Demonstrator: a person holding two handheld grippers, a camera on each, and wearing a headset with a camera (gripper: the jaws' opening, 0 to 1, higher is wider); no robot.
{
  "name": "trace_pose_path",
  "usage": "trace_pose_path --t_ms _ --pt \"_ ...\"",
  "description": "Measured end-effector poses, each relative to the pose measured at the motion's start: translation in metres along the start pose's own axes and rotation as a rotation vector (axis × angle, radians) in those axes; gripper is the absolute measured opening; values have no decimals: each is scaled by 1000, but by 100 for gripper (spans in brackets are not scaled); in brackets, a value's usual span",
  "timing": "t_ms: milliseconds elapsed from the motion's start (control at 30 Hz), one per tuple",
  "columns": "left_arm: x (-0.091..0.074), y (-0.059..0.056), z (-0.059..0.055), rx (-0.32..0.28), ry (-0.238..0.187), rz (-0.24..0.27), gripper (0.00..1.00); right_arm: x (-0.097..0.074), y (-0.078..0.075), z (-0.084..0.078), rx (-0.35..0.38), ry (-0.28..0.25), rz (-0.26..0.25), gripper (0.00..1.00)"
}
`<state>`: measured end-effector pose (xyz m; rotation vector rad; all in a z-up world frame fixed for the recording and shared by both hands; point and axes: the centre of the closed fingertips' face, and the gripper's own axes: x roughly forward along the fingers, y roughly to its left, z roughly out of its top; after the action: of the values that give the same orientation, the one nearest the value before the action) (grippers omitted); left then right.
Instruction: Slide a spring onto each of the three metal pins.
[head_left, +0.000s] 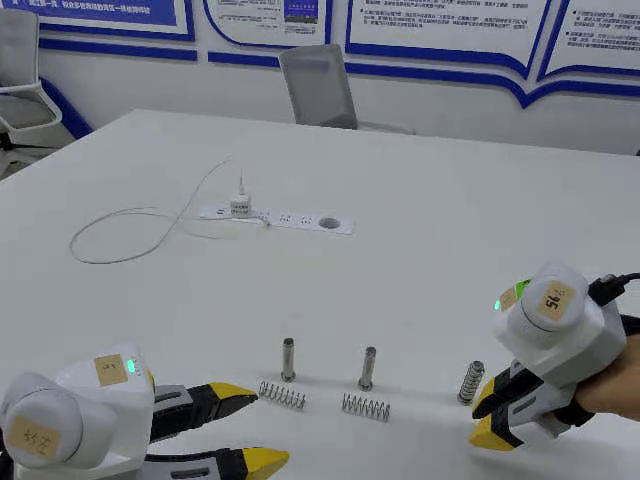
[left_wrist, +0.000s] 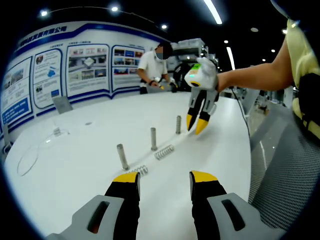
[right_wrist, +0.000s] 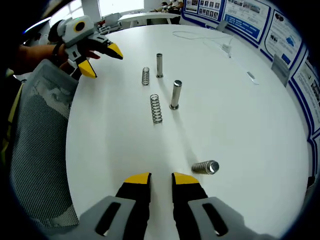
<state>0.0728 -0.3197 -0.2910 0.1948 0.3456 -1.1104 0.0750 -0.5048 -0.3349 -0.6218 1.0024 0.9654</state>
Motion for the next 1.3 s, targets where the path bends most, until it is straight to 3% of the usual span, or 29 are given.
trace_pose_path --t_ms 333,800,1300 --pt "0 -1 2 6 -2 -2 40 7 10 24 -43 -22 18 18" --pt "1 -4 2 6 1 -5 40 20 7 57 -91 -43 29 17" --pt "2 -6 0 5 13 -9 39 39 5 71 -118 -33 53 17"
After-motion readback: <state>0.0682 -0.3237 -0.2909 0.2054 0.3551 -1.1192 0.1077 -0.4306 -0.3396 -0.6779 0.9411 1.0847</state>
